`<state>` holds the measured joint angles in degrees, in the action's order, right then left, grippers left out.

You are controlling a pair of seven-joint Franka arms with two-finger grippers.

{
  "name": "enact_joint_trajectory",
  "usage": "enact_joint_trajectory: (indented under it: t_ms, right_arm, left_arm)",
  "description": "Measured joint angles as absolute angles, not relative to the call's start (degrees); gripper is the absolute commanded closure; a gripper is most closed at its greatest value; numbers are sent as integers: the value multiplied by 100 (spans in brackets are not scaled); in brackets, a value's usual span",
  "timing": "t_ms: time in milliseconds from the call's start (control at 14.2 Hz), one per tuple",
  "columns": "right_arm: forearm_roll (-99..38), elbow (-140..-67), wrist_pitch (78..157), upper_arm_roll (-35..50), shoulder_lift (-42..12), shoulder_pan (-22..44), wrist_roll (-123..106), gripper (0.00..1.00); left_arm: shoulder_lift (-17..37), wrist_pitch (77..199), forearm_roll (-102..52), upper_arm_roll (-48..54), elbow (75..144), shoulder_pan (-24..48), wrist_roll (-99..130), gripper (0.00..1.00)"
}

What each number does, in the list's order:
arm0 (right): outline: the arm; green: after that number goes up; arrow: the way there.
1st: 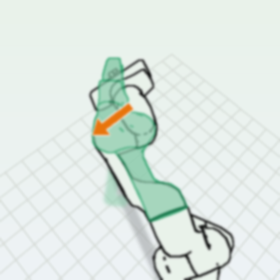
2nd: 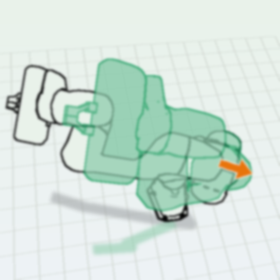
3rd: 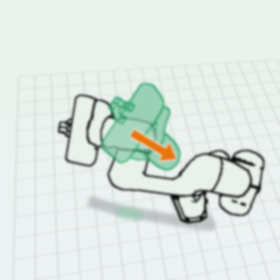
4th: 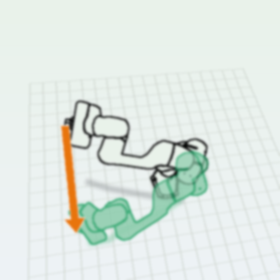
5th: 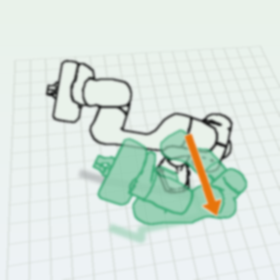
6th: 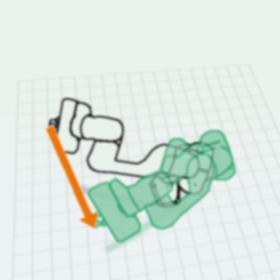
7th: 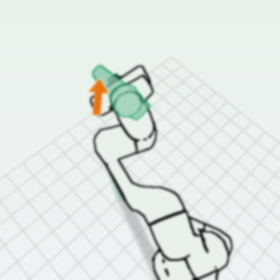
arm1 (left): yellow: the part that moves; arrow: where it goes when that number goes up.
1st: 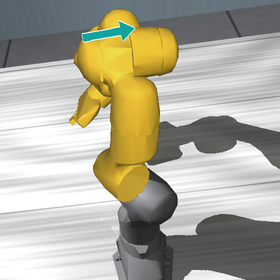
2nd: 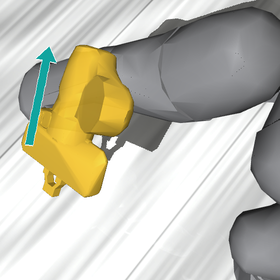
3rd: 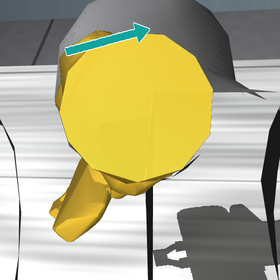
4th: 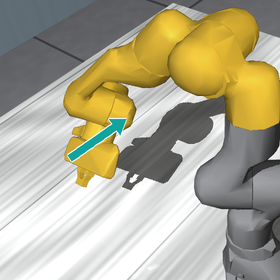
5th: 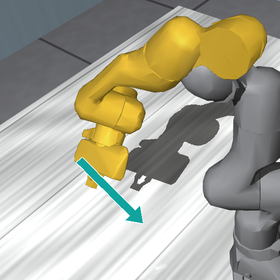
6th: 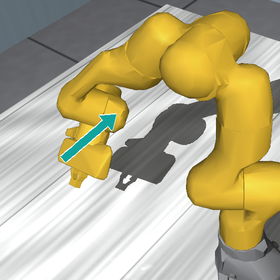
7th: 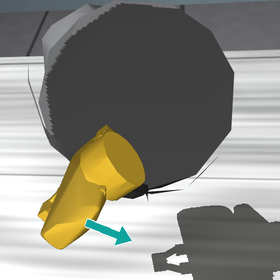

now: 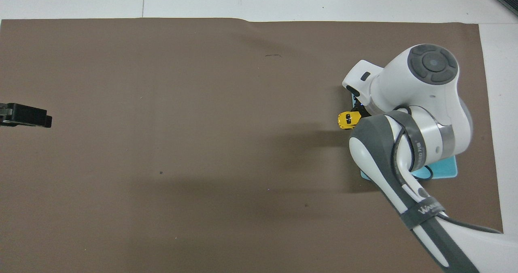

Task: Wind up and store yellow beetle car
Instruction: 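Lift the car and lower it into the blue box with the right gripper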

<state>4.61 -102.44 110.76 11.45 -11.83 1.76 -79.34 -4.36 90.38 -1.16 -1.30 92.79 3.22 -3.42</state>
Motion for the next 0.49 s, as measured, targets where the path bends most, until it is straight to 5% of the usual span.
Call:
enact_joint_trajectory:
  t_ms: [493]
  right_arm:
    - [461, -10235, 11023, 1132, -1169, -414, -8849, 100]
  left_arm:
    - [-436, 9038, -116, -130, 9279, 322, -342, 0]
